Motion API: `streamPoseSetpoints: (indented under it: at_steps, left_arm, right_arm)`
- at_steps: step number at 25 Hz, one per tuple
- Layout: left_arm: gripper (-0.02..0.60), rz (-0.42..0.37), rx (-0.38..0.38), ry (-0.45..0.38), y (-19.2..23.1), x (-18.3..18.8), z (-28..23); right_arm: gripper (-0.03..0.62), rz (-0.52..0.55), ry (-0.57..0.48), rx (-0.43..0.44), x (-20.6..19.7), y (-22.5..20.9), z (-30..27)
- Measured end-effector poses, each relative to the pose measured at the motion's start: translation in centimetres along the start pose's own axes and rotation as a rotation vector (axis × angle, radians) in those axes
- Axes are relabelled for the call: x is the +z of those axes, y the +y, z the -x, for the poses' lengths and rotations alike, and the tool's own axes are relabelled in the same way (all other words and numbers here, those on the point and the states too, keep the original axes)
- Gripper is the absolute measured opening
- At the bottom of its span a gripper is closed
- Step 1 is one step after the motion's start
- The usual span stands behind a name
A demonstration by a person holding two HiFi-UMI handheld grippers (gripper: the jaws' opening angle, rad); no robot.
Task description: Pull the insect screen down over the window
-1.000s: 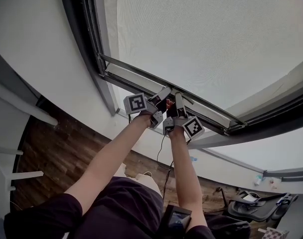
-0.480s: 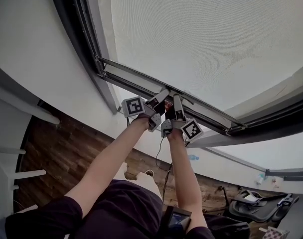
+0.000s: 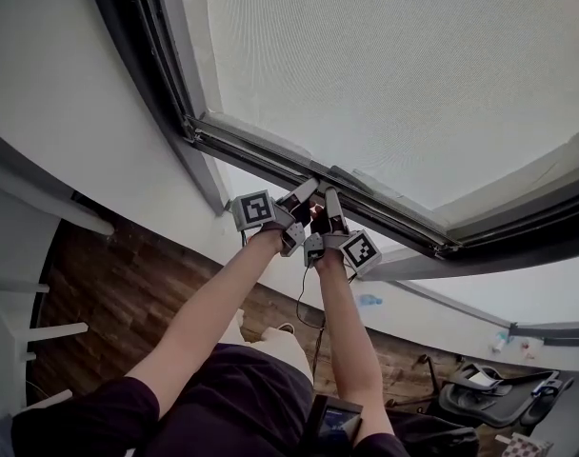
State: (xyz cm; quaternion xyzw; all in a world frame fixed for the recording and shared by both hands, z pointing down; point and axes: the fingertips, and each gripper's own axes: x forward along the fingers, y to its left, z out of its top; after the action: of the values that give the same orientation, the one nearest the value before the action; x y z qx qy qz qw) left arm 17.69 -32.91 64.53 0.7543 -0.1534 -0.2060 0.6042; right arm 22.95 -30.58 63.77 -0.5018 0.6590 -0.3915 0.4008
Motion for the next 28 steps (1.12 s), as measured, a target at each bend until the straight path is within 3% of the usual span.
streamPoseSetpoints:
  at_steps: [4,11,28]
  left_arm:
    - [0.074,-0.007,0.017,-0.002,1.1,0.1,0.1]
    - [0.077,0.014,0.032,-0.001,1.9,-0.3,0.2]
    - [0.080,0.060,0.131,0.001,6.9,-1.2,0.9]
  right_arm:
    - [0.058,0.008,0.006,-0.051,-0.3,-1.5,0.3]
    - [0.060,0.021,0.008,-0.024,-0.4,-1.9,0.2]
    - [0.061,-0.067,0.031,-0.158,-2.8,-7.1,1.2]
